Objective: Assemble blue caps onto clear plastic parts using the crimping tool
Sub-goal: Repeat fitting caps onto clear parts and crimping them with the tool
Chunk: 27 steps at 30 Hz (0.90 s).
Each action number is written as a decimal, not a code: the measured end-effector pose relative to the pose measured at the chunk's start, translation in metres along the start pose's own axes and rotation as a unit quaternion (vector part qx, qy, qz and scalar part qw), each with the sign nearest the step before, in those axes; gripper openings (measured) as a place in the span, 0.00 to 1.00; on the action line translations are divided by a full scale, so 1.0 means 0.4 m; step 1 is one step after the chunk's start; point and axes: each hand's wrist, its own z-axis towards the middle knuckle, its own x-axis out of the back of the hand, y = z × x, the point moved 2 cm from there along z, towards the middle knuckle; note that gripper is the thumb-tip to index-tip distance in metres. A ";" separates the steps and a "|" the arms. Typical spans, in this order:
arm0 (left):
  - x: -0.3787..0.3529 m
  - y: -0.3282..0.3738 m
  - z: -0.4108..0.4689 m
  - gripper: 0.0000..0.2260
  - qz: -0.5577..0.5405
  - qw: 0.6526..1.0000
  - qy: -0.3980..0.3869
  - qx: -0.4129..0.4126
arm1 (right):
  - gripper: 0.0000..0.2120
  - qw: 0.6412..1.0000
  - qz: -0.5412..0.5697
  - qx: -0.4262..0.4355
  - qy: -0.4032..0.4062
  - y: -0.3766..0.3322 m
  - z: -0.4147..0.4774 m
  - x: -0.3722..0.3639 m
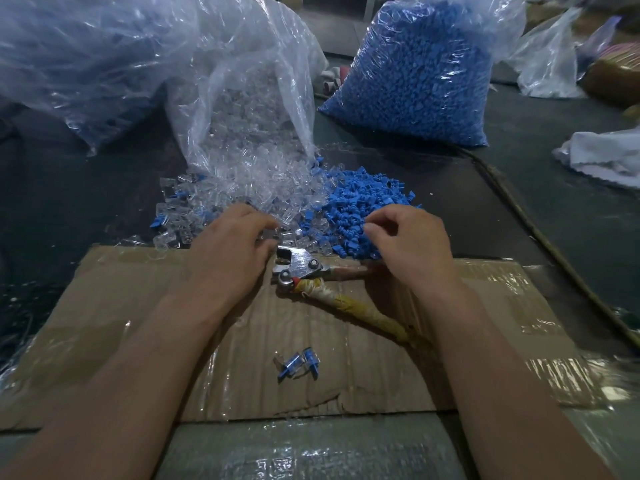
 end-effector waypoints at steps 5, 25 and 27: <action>0.000 -0.001 0.002 0.09 -0.007 1.000 0.008 0.009 | 0.13 0.999 -0.034 0.019 -0.033 -0.001 0.010 -0.028; 0.063 0.059 -0.032 0.12 -0.415 0.895 0.003 0.160 | 0.08 0.997 0.061 0.048 0.017 -0.007 0.009 -0.031; 0.064 0.065 -0.035 0.12 -0.414 0.894 0.005 0.168 | 0.07 0.990 0.132 0.036 0.032 -0.013 0.005 -0.019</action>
